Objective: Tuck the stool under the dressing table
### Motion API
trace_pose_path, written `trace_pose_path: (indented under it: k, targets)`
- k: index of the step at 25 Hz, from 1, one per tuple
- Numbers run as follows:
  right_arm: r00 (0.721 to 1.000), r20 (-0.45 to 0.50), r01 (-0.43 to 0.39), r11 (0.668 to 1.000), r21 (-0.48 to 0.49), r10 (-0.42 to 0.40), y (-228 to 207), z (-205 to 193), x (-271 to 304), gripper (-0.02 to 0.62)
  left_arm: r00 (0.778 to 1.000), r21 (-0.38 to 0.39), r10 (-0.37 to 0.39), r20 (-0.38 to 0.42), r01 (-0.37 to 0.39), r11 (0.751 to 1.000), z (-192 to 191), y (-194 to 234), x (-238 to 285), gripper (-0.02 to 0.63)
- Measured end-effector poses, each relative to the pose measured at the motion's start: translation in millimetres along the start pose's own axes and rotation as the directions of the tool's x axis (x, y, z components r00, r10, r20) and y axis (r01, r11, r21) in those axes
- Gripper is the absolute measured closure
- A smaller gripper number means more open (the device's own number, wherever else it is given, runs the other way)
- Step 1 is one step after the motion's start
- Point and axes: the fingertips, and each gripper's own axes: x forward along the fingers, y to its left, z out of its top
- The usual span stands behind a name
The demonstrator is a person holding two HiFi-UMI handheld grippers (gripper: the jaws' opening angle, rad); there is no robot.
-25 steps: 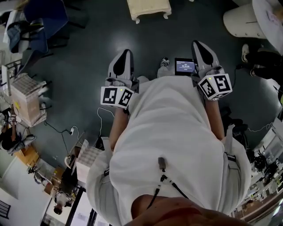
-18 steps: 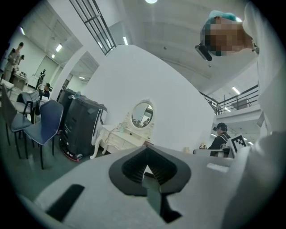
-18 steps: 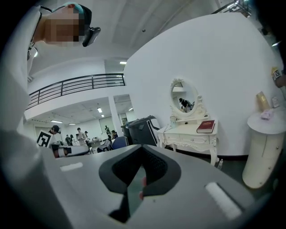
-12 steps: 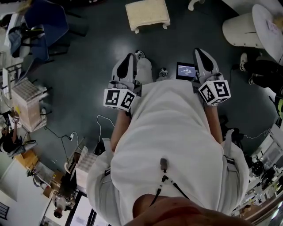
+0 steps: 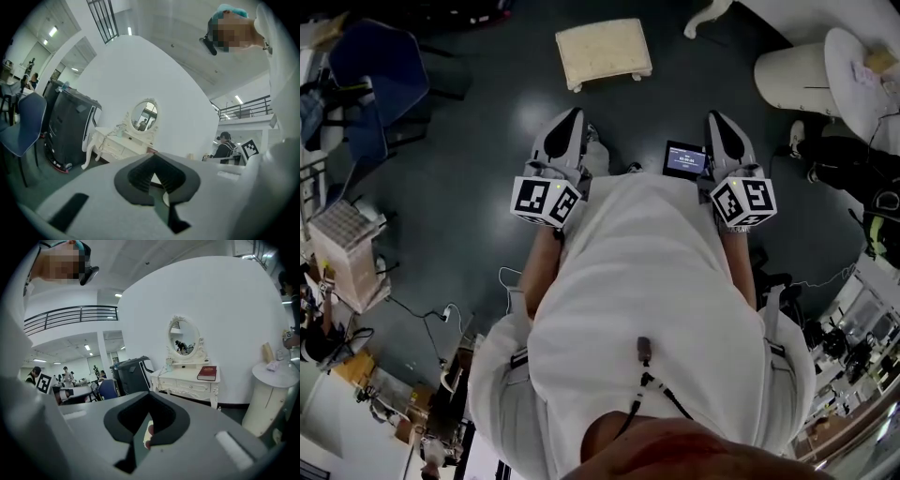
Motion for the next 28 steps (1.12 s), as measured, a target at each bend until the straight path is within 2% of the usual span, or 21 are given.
trace_pose_path:
  k: [6, 10, 15, 21, 26, 28]
  targets:
    - [0.998, -0.004, 0.064, 0.997, -0.037, -0.064, 16, 22, 51, 0.586, 0.999, -0.035, -0.050, -0.019, 0.049, 0.998, 28, 59, 15, 0.601]
    - [0.995, -0.002, 0.103, 0.993, -0.057, -0.103, 13, 32, 69, 0.586, 0.996, -0.016, -0.085, -0.020, 0.085, 0.996, 43, 83, 28, 0.601]
    - [0.993, -0.037, 0.112, 0.991, -0.068, -0.115, -16, 33, 88, 0.586, 0.999, -0.040, -0.041, -0.013, 0.040, 0.998, 40, 104, 57, 0.601]
    - [0.988, -0.152, 0.011, 0.994, -0.107, -0.027, -51, 15, 142, 0.586, 0.996, -0.094, -0.021, -0.088, 0.013, 0.996, 2, 113, 103, 0.601]
    - [0.977, -0.207, -0.073, 0.994, -0.084, 0.054, -92, 15, 201, 0.586, 0.993, -0.081, -0.061, -0.102, 0.053, 0.995, -5, 102, 155, 0.600]
    - [0.971, -0.220, -0.110, 0.991, -0.075, 0.091, -110, 16, 227, 0.586, 0.993, -0.078, -0.052, -0.106, 0.044, 0.996, -6, 104, 177, 0.600]
